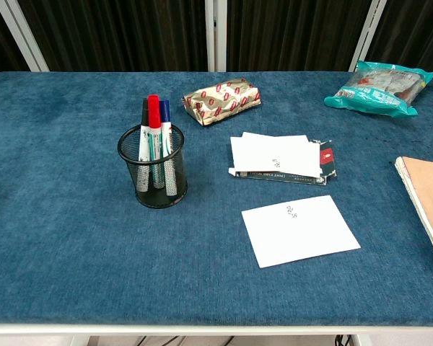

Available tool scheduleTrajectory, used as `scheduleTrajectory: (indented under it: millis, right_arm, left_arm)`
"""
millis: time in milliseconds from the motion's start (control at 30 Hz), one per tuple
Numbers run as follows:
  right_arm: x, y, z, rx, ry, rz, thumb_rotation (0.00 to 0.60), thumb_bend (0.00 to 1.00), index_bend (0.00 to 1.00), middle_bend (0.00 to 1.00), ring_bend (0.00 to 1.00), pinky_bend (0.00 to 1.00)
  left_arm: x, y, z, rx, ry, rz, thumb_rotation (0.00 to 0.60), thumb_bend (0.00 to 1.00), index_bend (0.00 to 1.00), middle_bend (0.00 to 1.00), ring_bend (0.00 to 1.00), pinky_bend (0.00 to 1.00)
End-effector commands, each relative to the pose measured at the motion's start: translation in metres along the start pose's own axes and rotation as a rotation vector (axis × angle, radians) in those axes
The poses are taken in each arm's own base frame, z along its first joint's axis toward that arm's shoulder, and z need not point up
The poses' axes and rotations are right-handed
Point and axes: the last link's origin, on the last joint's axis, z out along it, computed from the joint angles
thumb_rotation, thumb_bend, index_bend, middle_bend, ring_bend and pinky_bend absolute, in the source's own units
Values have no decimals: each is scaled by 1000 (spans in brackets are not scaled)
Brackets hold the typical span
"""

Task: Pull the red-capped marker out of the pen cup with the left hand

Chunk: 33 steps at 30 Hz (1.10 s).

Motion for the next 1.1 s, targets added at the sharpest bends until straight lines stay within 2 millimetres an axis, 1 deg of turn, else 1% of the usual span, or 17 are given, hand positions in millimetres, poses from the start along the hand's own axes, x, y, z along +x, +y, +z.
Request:
scheduleTrajectory:
  millis: [33,200,400,533,633,733,800,833,900,967,1100]
  right_arm:
    - [1,-1,1,-1,6,4,600,176,0,0,0,0]
    - [4,-2,1,3,5,-1,600,176,0,0,0,0]
    - [4,3,-1,-5,-6,3,600,176,0,0,0,0]
    - [3,6,-1,-10,-8,2,600,176,0,0,0,0]
    - [3,9,-2,-13,-13,-10,600,176,0,0,0,0]
    - [2,11,-3,-16,-16,-15,600,176,0,0,0,0]
    - [2,11,-3,-16,-17,-11,600,176,0,0,0,0]
    - [2,10,-3,-12,-17,-10,600,176,0,0,0,0]
    - [3,8,-4,-1,-23,-9,600,176,0,0,0,0]
    - [5,5,-5,15,-23,-3,600,176,0,0,0,0]
    - [9,3,-8,27,-18,-1,600,176,0,0,0,0]
  left_arm:
    - [0,-1,1,2,-1,-4,600,146,64,19,0,53]
    - [0,0,-1,2,-2,-11,600,146,64,19,0,52]
    - [1,4,-5,-15,-7,-11,600,147,64,19,0,53]
    - [4,10,0,-45,-11,-27,600,146,64,20,0,53]
    - [8,21,8,-101,-50,-36,600,147,64,21,0,64]
    - [21,44,22,-204,-79,-33,600,146,68,21,0,81]
    - [33,66,35,-296,-82,-22,600,145,74,21,0,93]
    - [39,80,43,-350,-86,-20,600,146,77,22,0,99]
    - [45,101,55,-422,-94,-23,600,145,81,22,0,105]
    - [50,122,71,-482,-107,-28,600,146,94,34,0,115]
    - [49,157,97,-549,-182,-41,600,154,102,47,0,122]
